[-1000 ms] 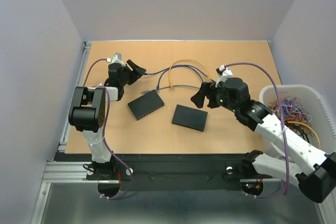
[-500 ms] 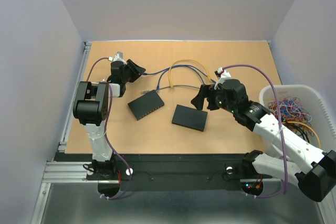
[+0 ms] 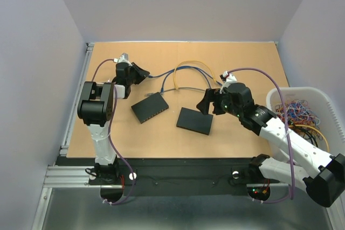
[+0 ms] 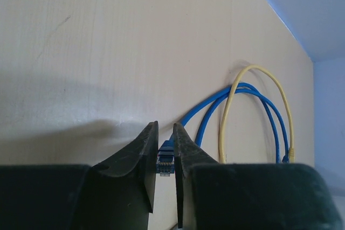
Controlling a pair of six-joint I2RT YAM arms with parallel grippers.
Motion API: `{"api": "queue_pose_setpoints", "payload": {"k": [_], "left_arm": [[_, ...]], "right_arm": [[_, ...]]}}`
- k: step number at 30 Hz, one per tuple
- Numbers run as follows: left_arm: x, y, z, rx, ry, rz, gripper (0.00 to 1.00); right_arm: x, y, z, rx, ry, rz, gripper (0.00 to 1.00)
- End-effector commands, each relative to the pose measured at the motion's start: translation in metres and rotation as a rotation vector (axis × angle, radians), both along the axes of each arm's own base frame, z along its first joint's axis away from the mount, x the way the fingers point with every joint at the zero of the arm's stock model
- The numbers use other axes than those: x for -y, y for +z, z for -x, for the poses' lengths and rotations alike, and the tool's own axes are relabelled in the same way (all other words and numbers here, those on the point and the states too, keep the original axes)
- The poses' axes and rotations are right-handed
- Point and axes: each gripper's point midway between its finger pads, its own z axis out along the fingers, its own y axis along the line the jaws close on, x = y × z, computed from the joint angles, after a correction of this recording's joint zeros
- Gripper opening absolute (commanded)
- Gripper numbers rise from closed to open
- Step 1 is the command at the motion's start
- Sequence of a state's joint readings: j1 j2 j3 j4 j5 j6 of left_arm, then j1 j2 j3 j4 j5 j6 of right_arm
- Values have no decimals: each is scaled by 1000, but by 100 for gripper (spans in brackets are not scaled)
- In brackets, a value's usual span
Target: Insert the plug into the switch port
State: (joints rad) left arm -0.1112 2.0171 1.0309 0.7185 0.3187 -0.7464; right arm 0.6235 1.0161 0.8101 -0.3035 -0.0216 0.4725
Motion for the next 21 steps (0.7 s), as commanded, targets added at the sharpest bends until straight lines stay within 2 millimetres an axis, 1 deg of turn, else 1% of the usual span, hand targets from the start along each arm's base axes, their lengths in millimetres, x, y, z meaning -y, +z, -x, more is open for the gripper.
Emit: {"api": "queue_pose_setpoints", "payload": {"k": [1,2,3,4,5,6,7,8,9,10,11,12,13,14,15,16,17,18,19,20,21], "left_arm": [[4,38,-1,89,-22,-2,0],[4,39,0,82,-21,-5,0],[3,51,1,98,-20,-4,0],[3,55,3,101,-21,-7,0],[2,65,5,106,-20,-10,0],[1,62,6,90,-17,-12,0],[2,77,8,111,-19,-10,0],[1,79,12,92,-17,-10,0],[1,95,15,109,-14,-1,0],[0,94,21,74,-13,-2,0],[0,98,25,62,-13,0,0],[-1,104,28,57,-11,2,0],[0,118,34,69,-19,8,0],[0,117,42,35,-20,4,0],[-1,118,49,23,-20,1,0],[-3,134,57,47,-20,3,0],[-5,141,70,46,-18,-6,0],[-6,144,77,44,-19,-9,0],[-8,146,83,41,-12,-12,0],[-9,146,92,29,-14,-16,0],[-10,150,99,36,-14,-15,0]], "right_arm": [[-4,10,-4,36,-7,-24,95],[-4,10,-4,37,-6,-25,95],[-4,11,-5,37,-8,-25,95],[-4,11,-5,38,-9,-24,95],[-6,14,-7,40,-7,-27,95],[-6,16,-8,42,-8,-28,95],[-7,17,-10,46,-6,-26,95],[-9,22,-12,54,-2,-27,95],[-12,26,-16,62,0,-24,95],[-16,29,-16,75,19,-15,95],[-16,31,-21,91,8,4,96],[-21,27,-24,88,19,28,96],[-26,30,-25,103,28,42,96],[-38,37,-25,145,44,77,96],[-46,37,-24,165,56,108,96],[-59,23,-24,165,77,171,96],[-74,35,-20,250,71,249,96],[-82,35,-18,285,70,302,96],[-95,23,-13,326,85,412,96],[-108,33,-13,370,91,410,96],[-115,33,-14,395,108,421,96]]}}
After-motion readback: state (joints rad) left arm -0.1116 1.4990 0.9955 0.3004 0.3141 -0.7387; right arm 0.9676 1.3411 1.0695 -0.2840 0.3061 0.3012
